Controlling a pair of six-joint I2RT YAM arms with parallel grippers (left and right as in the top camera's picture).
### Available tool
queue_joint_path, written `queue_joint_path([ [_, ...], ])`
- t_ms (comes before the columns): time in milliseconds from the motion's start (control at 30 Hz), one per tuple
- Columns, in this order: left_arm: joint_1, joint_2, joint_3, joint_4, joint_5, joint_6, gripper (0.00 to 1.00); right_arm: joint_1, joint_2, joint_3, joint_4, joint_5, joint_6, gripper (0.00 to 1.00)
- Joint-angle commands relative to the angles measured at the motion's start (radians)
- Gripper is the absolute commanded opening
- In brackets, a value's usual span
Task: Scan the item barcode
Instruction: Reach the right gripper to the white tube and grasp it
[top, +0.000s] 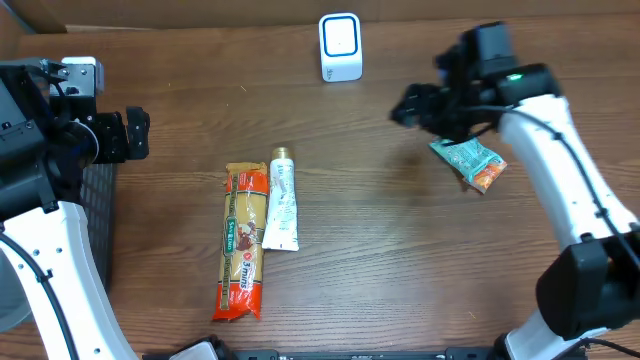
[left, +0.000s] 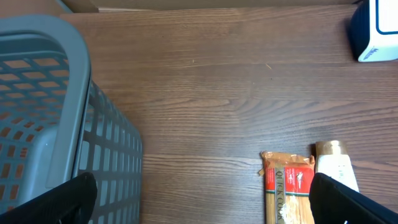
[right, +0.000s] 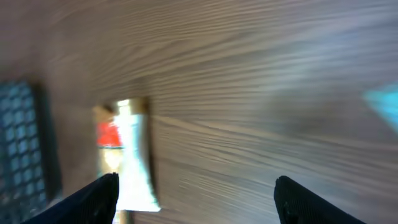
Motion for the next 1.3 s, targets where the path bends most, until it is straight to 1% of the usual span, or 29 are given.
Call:
queue_joint_path([
  [0,0.000,0.002,0.014,0.003,0.008,0.018,1.00,0.124,0.032,-0.071,0.095,-0.035,0.102,0.81],
  [167,0.000,0.002,0.014,0.003,0.008,0.018,1.00,0.247,0.067,-0.177,0.264,-0.035,0.216,0.80],
  [200,0.000,0.002,0.014,0.003,0.008,0.018,1.00,0.266,0.069,-0.201,0.299,-0.036,0.236,0.77],
  [300,0.000,0.002,0.014,0.003,0.008,0.018,1.00,0.314,0.078,-0.266,0.407,-0.040,0.254,0.74],
  [367,0.000,0.002,0.014,0.003,0.008,0.018,1.00,0.346,0.089,-0.307,0.491,-0.039,0.262,0.73],
  [467,0.000,0.002,0.014,0.003,0.008,0.018,1.00,0.377,0.124,-0.344,0.591,-0.043,0.317,0.73],
  [533,0.000,0.002,0.014,0.003,0.008,0.018,1.00,0.396,0.171,-0.346,0.652,-0.080,0.325,0.72],
  [567,0.000,0.002,0.014,0.003,0.008,0.018,1.00,0.410,0.210,-0.346,0.702,-0.125,0.325,0.69],
  [633,0.000,0.002,0.014,0.003,0.008,0.018,1.00,0.423,0.254,-0.346,0.744,-0.168,0.330,0.65],
  [833,0.000,0.002,0.014,0.003,0.008,0.018,1.00,0.445,0.334,-0.346,0.747,-0.224,0.359,0.53],
  [900,0.000,0.002,0.014,0.003,0.008,0.018,1.00,0.446,0.341,-0.346,0.745,-0.238,0.358,0.45],
  [933,0.000,0.002,0.014,0.003,0.008,0.018,1.00,0.446,0.341,-0.346,0.743,-0.237,0.358,0.37],
  [1000,0.000,0.002,0.014,0.003,0.008,0.018,1.00,0.445,0.341,-0.345,0.743,-0.237,0.357,0.17],
  [1033,0.000,0.002,0.014,0.003,0.008,0.018,1.00,0.445,0.341,-0.345,0.743,-0.238,0.357,0.09],
  [1067,0.000,0.002,0.014,0.003,0.008,0.018,1.00,0.443,0.340,-0.344,0.738,-0.238,0.350,0.04],
  [1133,0.000,0.002,0.014,0.003,0.008,0.018,1.00,0.434,0.331,-0.334,0.716,-0.235,0.330,0.03],
  [1200,0.000,0.002,0.014,0.003,0.008,0.018,1.00,0.424,0.312,-0.305,0.658,-0.219,0.277,0.04],
  [1267,0.000,0.002,0.014,0.003,0.008,0.018,1.00,0.421,0.282,-0.257,0.555,-0.144,0.205,0.04],
])
